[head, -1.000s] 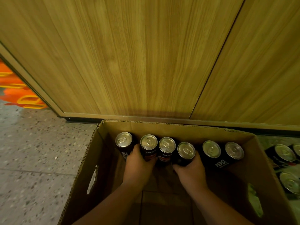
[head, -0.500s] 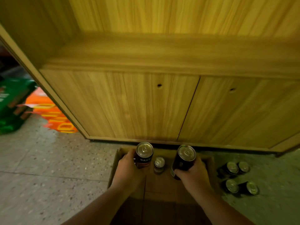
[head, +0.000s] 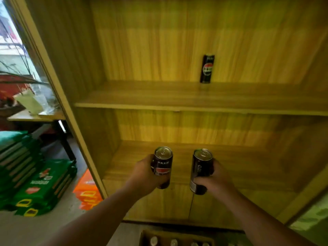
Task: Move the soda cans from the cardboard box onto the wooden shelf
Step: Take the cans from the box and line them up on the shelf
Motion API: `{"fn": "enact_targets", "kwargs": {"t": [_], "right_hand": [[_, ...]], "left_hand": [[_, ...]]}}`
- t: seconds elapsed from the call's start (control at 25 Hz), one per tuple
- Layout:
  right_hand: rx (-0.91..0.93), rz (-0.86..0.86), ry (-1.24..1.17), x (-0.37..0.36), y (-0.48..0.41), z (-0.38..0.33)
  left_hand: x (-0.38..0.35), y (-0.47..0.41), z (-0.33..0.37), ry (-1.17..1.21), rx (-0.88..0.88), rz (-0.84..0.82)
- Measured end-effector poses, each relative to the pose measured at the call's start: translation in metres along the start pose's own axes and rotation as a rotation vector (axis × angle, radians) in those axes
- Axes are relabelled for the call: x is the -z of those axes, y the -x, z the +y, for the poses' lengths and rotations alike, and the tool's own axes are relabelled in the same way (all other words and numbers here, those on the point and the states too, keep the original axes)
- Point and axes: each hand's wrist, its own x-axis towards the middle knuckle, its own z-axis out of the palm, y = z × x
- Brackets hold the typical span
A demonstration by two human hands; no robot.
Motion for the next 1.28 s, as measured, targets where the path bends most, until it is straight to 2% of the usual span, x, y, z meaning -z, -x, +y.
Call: {"fn": "enact_targets", "kwargs": {"t": [0.24,0.36,0.48,0.72,0.92,1.28], "right_hand": [[0.124,0.039,-0.058,0.062,0.0,-0.205],[0.138,0.044,-0.08,0.09,-0.011,-0.266],[0.156,0.054,-0.091,0.117,-0.031,-0.298],[0.19,-0.018,-0.054,0.178,-0.12,-0.307],[0.145,-0.066,0.005,0.206,-0.223,-0.279],[0.054,0.091,-0.044,0.19,-0.353,-0.201]], "left_hand": [[0.121,-0.034,0.172,0.063,-0.157,0.047],[0.154,-0.06,0.233,0.119,-0.181,0.037],[0.159,-0.094,0.273,0.124,-0.181,0.029],[0.115,-0.175,0.304,0.124,-0.122,0.086],[0.071,-0.259,0.286,0.127,-0.057,0.144],[0.02,-0.407,0.215,0.14,-0.047,0.092]]}}
